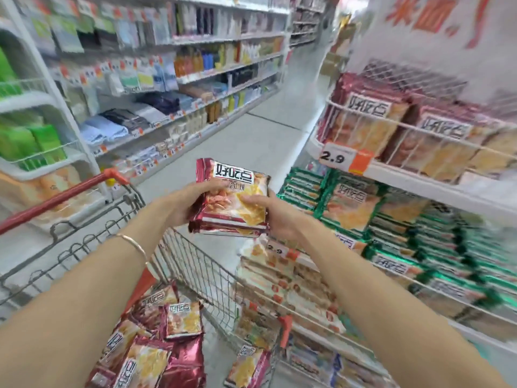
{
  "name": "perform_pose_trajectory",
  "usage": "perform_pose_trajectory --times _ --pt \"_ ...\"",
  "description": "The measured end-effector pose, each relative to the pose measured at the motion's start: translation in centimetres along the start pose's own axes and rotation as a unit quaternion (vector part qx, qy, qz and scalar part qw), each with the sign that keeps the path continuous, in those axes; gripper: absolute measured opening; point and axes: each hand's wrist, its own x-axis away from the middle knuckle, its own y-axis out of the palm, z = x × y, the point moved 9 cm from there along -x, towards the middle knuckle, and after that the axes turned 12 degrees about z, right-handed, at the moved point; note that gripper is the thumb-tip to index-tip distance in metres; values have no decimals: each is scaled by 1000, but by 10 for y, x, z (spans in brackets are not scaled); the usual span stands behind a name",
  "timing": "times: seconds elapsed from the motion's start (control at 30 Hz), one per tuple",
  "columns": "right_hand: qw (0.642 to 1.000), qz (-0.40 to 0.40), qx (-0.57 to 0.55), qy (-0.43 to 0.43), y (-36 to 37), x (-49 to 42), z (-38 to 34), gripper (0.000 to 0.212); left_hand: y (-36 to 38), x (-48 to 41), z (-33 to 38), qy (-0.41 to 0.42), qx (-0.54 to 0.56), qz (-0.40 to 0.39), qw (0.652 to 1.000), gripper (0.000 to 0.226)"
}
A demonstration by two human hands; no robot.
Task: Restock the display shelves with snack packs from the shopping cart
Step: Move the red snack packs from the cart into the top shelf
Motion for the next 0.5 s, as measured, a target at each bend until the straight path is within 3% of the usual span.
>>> perform_pose_trajectory --times 0.07,0.17,0.2,0.27,0.3,0.43,0.5 --pt "999 34 -1 -40 -37 19 -33 23 35 8 37 30 -11 -17 999 42" --pt "994 71 22 -84 -91 52 -83 67 92 26 94 72 -44 -55 995 88" --pt "992 77 21 -98 -109 65 -98 63 111 32 112 85 -51 -62 993 92" --pt "988 92 34 -123 -150 90 -127 42 153 44 147 112 -54 -77 989 84" --pt "984 102 45 -140 -170 103 -142 42 175 51 165 131 -53 -81 987 76" --pt "959 167 72 -216 -271 145 -193 118 280 78 217 187 -57 -105 975 64" --pt "949 198 69 -237 -322 178 -212 119 340 85 232 207 -64 -123 968 56"
